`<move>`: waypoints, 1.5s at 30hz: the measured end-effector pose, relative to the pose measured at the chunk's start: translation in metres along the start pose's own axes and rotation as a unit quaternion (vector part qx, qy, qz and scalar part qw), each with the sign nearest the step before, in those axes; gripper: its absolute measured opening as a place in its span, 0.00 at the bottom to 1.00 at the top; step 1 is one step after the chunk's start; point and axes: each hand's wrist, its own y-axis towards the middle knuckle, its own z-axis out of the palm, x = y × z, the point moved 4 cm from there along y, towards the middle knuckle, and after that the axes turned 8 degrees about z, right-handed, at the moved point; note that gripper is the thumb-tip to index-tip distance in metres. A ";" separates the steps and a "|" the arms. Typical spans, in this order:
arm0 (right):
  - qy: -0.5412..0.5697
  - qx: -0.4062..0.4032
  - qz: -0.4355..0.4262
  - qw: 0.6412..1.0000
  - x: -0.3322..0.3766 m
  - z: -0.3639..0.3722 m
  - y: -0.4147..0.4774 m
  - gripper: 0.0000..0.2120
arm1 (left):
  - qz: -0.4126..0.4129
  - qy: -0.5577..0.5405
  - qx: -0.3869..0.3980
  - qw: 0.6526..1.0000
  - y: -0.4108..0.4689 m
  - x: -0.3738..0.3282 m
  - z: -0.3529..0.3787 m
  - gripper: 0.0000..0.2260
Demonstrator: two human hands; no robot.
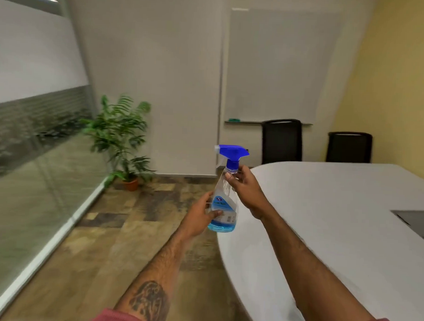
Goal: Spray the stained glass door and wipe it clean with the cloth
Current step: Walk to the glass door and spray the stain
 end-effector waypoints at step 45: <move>0.118 0.630 -0.213 0.737 0.302 0.793 -0.418 0.15 | -0.187 0.152 -0.611 0.754 -0.680 0.016 -0.615 0.17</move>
